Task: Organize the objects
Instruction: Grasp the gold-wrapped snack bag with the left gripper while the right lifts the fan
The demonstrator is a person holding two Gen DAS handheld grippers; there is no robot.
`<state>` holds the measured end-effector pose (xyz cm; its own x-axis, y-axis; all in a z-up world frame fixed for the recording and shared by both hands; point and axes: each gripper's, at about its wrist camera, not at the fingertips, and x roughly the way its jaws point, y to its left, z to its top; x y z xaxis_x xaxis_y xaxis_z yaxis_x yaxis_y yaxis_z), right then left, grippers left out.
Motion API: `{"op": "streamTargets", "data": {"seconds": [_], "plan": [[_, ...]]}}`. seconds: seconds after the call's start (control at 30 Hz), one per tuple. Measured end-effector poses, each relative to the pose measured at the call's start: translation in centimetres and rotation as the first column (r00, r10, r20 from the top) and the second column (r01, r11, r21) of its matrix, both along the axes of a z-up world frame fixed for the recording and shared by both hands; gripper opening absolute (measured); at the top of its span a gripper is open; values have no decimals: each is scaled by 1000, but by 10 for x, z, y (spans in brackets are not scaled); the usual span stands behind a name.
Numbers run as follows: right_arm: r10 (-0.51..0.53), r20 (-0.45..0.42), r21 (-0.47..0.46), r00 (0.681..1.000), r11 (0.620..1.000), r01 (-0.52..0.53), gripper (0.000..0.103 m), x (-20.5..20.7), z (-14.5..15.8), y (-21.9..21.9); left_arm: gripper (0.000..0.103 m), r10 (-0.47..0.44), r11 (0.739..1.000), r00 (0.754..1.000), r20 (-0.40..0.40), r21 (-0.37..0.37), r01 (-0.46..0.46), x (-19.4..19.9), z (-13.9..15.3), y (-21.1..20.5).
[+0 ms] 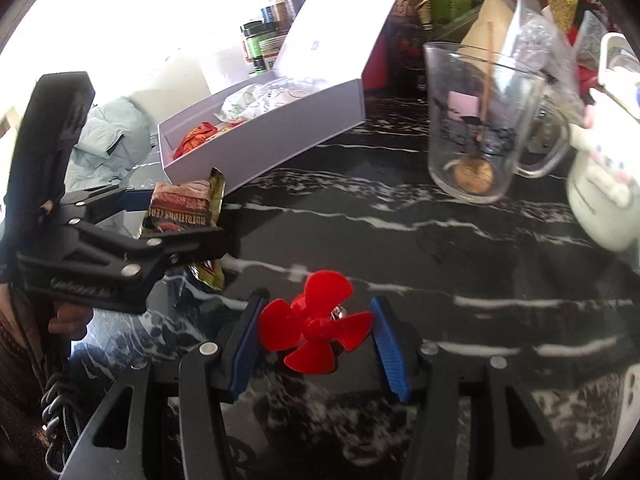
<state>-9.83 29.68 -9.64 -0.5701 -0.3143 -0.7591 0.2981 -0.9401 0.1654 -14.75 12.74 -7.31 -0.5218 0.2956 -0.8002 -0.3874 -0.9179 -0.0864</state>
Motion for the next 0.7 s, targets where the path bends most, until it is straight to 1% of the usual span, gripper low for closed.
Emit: {"op": "streamTargets", "data": {"seconds": [0.13, 0.2, 0.27, 0.33, 0.37, 0.43, 0.53, 0.7], "plan": [[-19, -7, 0, 1000, 1000, 19, 55, 11, -2, 8, 99, 16, 1000, 999, 43, -11, -15, -4, -11, 7], [-23, -12, 1, 1000, 1000, 23, 55, 15, -2, 10, 98, 49, 998, 996, 74, -33, -47, -7, -19, 8], [-26, -20, 11, 999, 1000, 26, 55, 19, -2, 11, 91, 66, 997, 997, 41, -43, -64, -3, -18, 9], [-29, -24, 22, 999, 999, 29, 55, 22, -2, 10, 77, 91, 994, 996, 21, -68, -89, -1, -17, 8], [-33, -25, 23, 999, 999, 34, 55, 22, -1, 9, 74, 98, 993, 995, 17, -67, -97, 0, -17, 6], [-42, -22, 23, 999, 999, 43, 55, 24, 0, 8, 58, 112, 992, 994, 9, -55, -111, 3, -16, 0], [-33, -17, 25, 999, 999, 34, 55, 27, 0, 4, 57, 94, 995, 995, 20, -35, -93, 7, -14, -5], [-9, -9, 15, 1000, 1000, 9, 55, 34, 1, -9, 56, 77, 997, 997, 27, -24, -76, 19, -13, -13]]}}
